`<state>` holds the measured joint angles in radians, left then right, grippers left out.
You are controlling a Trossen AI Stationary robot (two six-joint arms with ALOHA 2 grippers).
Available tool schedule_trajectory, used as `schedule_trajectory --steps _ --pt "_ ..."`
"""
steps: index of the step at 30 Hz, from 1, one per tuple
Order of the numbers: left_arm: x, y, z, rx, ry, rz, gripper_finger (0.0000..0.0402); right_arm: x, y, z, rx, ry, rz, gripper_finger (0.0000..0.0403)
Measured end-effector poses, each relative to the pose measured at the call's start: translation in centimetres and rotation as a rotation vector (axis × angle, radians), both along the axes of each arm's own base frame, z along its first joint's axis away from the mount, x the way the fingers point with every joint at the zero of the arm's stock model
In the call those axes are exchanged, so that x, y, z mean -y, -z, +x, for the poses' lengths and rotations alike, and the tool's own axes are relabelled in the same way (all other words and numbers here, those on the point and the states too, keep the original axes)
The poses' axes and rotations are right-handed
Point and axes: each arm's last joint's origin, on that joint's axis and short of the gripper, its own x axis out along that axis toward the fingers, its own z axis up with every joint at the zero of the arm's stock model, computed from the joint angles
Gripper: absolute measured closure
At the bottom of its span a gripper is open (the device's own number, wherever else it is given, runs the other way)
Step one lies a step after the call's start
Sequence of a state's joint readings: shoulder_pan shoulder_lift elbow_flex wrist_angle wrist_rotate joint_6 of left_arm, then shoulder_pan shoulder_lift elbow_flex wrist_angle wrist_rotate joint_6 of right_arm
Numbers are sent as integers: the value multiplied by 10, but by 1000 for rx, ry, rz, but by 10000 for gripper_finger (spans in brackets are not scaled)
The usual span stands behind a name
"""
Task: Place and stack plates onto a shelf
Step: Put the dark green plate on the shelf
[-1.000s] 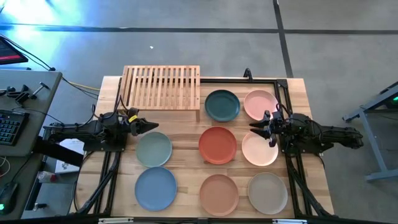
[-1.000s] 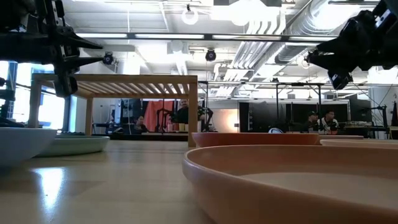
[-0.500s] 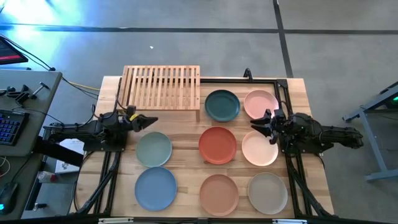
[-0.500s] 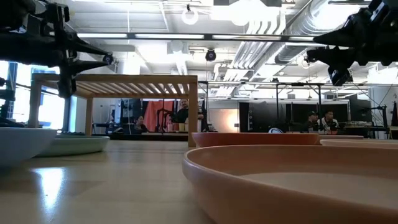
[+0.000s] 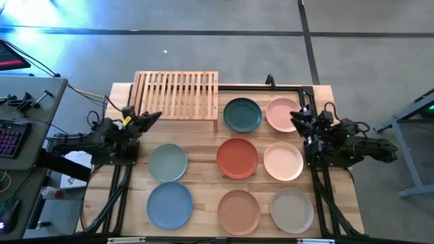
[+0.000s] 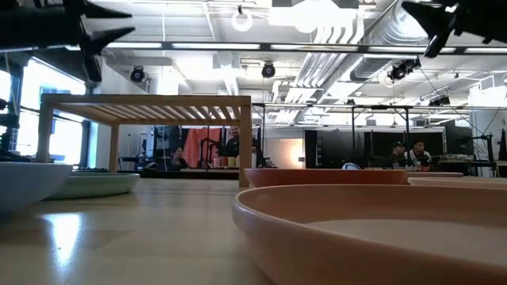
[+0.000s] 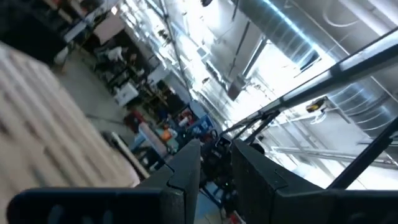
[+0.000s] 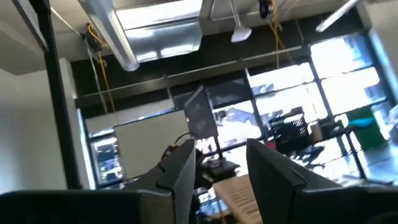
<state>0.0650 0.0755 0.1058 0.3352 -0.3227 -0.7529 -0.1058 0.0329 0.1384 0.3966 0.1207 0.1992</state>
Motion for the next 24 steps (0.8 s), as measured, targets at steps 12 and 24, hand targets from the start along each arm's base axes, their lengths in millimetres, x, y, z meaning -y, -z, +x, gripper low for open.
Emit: schedule_trajectory --steps 12,24 --pt "0 -53 -2 -17 -72 171 319 7 -62 7 -253 153 -144 272" --pt "-1 -96 17 -246 -55 193 319 27 -102 46 -732 228 -92 272"
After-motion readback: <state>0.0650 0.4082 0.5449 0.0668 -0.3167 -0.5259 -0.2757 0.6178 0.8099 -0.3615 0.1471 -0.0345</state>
